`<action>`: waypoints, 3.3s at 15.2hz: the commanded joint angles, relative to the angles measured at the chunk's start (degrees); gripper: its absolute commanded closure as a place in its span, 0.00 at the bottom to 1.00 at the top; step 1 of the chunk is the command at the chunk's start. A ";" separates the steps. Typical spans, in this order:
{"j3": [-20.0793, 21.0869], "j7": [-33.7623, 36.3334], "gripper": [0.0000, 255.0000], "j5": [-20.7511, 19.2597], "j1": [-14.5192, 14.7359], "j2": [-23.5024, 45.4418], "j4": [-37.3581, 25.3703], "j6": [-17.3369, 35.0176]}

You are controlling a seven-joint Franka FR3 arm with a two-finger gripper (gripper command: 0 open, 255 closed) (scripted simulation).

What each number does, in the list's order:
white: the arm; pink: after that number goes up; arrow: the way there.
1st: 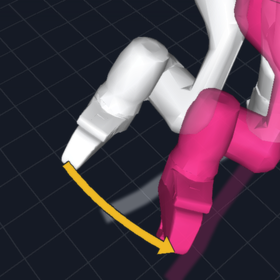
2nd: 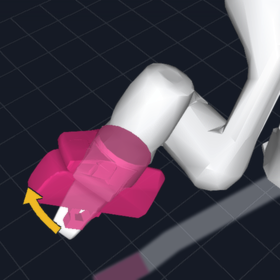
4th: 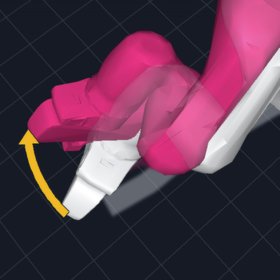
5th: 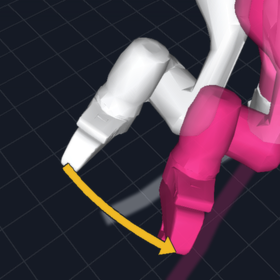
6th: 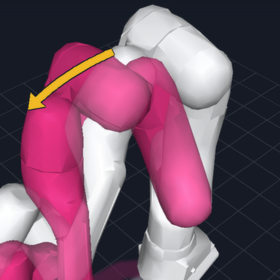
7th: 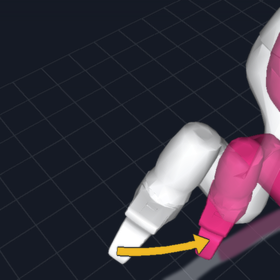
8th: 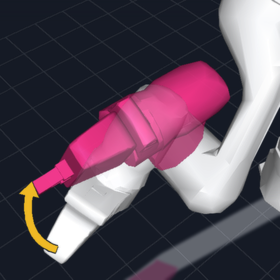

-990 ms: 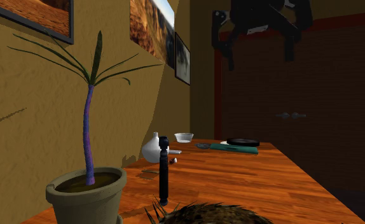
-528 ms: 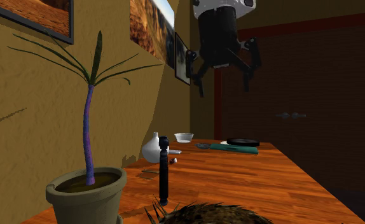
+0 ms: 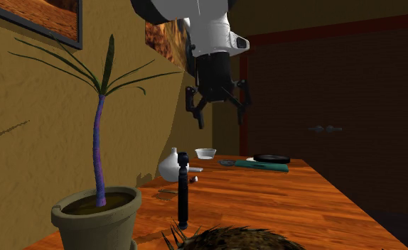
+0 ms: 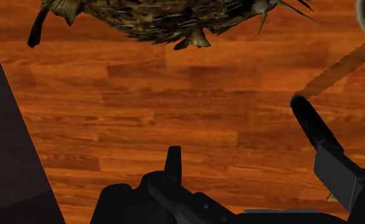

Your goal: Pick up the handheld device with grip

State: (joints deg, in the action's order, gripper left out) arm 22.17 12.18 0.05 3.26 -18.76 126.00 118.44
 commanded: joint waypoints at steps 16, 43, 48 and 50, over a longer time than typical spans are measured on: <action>8.48 23.25 0.00 -19.71 6.26 34.45 -22.91 6.22; 8.68 22.65 1.00 -19.05 6.17 33.81 -24.00 4.66; 9.04 21.52 1.00 -17.90 6.04 32.73 -26.51 1.33; 9.12 21.28 1.00 -17.66 6.03 32.52 -27.13 0.56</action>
State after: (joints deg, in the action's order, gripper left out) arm 31.25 33.50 -17.66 9.23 13.75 99.27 119.40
